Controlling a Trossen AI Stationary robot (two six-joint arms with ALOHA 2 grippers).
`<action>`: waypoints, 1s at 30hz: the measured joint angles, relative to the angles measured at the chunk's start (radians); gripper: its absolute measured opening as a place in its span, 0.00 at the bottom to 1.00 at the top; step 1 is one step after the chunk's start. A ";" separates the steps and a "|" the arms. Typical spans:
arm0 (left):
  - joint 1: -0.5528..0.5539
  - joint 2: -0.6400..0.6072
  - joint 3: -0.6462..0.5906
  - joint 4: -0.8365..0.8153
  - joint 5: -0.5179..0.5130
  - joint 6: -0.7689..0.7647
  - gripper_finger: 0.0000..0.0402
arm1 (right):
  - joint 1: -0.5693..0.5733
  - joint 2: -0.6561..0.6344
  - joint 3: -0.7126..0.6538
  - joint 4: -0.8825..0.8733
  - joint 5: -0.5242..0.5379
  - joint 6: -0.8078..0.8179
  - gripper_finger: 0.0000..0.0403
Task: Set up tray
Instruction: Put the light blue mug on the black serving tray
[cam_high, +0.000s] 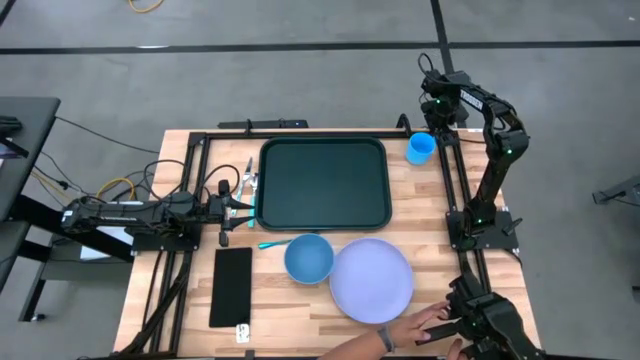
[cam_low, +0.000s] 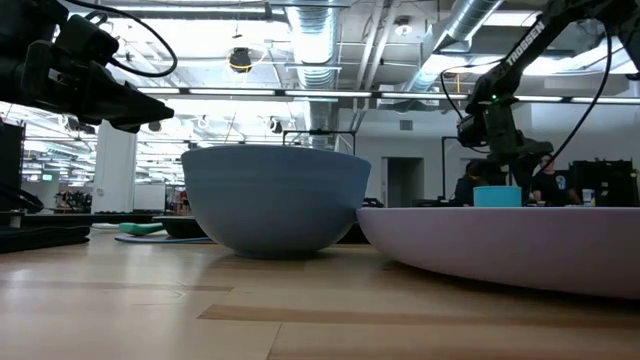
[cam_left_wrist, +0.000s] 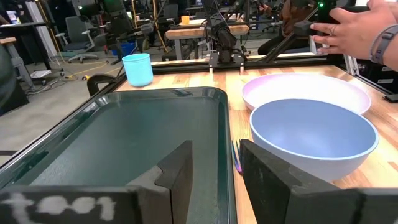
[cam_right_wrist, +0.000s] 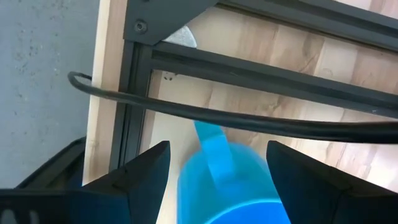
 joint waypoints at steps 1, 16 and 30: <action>0.000 0.000 0.000 0.000 0.000 0.000 0.30 | 0.000 0.000 0.000 0.000 -0.001 0.000 0.65; 0.000 0.000 0.000 0.000 0.000 0.008 0.30 | 0.000 0.000 0.000 0.003 -0.002 0.000 0.59; 0.000 0.000 0.000 0.000 0.000 0.002 0.30 | 0.000 0.000 0.000 0.001 -0.005 -0.008 0.09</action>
